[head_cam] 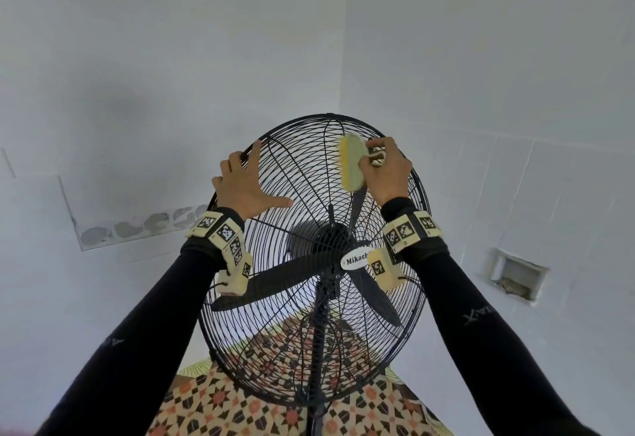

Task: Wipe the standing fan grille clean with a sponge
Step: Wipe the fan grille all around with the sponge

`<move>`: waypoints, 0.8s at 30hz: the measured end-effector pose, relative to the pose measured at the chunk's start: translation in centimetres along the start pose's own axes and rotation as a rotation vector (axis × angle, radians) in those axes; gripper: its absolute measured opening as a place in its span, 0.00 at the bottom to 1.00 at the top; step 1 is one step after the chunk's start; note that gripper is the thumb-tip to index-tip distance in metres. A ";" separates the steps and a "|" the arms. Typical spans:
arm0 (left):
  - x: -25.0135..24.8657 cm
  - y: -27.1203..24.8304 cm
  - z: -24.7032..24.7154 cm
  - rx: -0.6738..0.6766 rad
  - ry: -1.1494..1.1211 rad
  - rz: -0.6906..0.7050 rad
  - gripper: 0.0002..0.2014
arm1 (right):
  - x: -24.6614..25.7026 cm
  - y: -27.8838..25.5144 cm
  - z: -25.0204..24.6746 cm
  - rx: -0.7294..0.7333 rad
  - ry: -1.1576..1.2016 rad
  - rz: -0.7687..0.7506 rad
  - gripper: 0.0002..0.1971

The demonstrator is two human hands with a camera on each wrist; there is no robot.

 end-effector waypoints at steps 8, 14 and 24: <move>-0.2 -0.2 0.0 -0.004 0.005 -0.001 0.75 | 1.6 -1.7 1.6 0.142 -0.154 -0.018 0.18; 0.1 -0.3 0.1 -0.004 -0.016 -0.004 0.75 | 1.4 -3.1 0.3 0.076 0.043 -0.013 0.16; 0.3 -0.3 0.2 -0.028 -0.041 0.007 0.74 | 0.6 -4.3 1.1 0.219 0.045 -0.014 0.18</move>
Point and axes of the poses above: each hand's wrist, its own y-axis towards the middle knuckle, its own z-axis out of the palm, x = y × z, the point moved 5 cm from there along y, towards the middle knuckle, and after that the axes turned 9 degrees about -z, right-handed, at the moved point
